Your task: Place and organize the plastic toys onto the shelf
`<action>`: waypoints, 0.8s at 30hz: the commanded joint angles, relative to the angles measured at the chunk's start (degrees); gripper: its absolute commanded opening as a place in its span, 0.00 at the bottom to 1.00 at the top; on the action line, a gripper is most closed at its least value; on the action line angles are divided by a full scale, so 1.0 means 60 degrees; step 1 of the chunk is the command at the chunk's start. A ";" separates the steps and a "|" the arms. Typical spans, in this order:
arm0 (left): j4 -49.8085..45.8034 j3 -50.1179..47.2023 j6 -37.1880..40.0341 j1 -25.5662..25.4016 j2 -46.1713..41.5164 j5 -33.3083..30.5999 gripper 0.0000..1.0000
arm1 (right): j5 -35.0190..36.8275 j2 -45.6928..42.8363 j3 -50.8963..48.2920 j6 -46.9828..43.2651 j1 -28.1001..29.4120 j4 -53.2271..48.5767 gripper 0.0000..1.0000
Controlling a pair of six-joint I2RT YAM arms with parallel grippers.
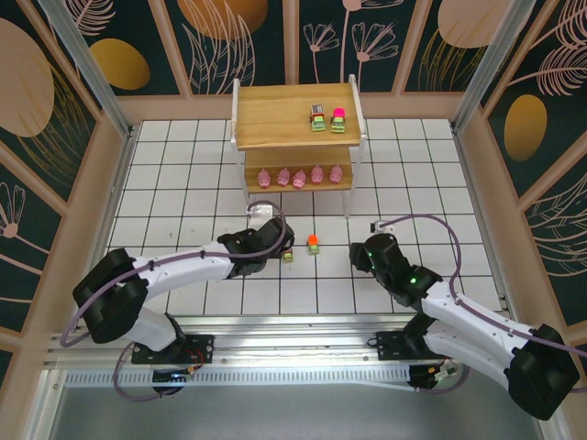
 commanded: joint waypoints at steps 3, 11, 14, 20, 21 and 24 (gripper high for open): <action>-0.1199 0.0908 -0.0097 -0.0143 -0.0480 -0.0421 0.29 | 0.0078 -0.0118 -0.0132 0.0058 0.0092 0.0182 0.45; -0.1934 0.2386 0.0150 -0.0264 -0.0587 -0.0443 0.29 | 0.0164 -0.0193 -0.0141 0.0073 0.0151 0.0169 0.45; -0.2152 0.2950 0.0289 -0.0284 -0.0572 -0.0424 0.29 | 0.0191 -0.0216 -0.0160 0.0065 0.0151 0.0181 0.45; -0.2556 0.4250 0.0797 -0.0299 -0.0421 -0.0498 0.29 | 0.0214 -0.0225 -0.0167 0.0073 0.0181 0.0184 0.45; -0.2626 0.4460 0.0862 -0.0301 -0.0383 -0.0528 0.29 | 0.0208 -0.0227 -0.0167 0.0073 0.0181 0.0177 0.45; -0.2737 0.5046 0.1119 -0.0303 -0.0281 -0.0560 0.29 | 0.0212 -0.0223 -0.0167 0.0074 0.0181 0.0184 0.45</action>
